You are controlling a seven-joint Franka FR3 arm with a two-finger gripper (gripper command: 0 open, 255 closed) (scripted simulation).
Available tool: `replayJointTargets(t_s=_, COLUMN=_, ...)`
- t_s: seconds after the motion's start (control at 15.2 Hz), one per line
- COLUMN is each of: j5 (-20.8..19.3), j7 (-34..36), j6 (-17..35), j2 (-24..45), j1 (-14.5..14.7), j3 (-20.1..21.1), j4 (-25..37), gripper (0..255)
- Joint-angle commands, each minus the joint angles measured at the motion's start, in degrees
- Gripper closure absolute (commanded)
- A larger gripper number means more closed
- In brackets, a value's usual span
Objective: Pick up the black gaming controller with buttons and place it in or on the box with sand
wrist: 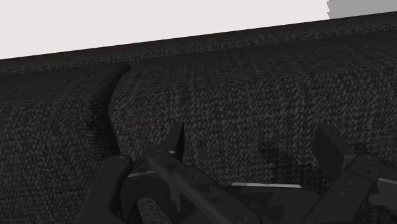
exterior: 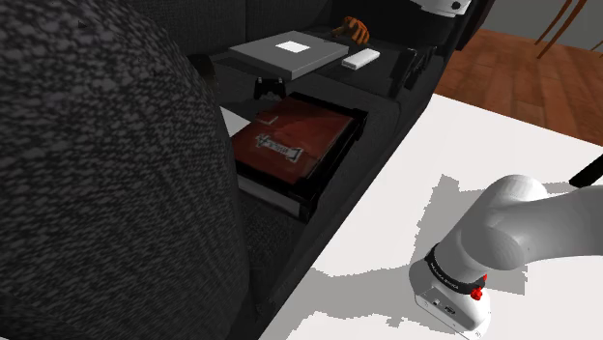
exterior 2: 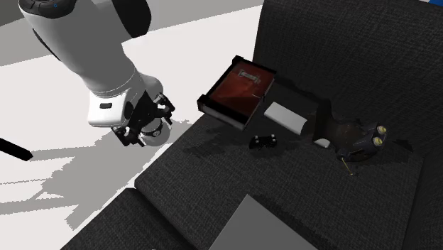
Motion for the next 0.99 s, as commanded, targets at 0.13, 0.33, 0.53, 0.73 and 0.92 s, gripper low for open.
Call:
replayJointTargets(t_s=0.13, j5=1.1, j7=1.0, j6=0.7, j2=3.8, j1=0.9, j3=1.4, j4=2.7, gripper=0)
replayJointTargets(t_s=0.33, j5=2.5, j7=2.5, j6=1.3, j2=9.6, j1=2.2, j3=3.3, j4=7.2, gripper=0)
replayJointTargets(t_s=0.53, j5=3.7, j7=4.0, j6=1.6, j2=15.5, j1=3.3, j3=5.2, j4=12.3, gripper=0)
replayJointTargets(t_s=0.73, j5=4.4, j7=5.5, j6=1.5, j2=21.6, j1=4.4, j3=7.0, j4=17.9, gripper=0)
replayJointTargets(t_s=0.92, j5=4.9, j7=7.0, j6=0.8, j2=27.8, j1=5.3, j3=8.7, j4=24.3, gripper=0)
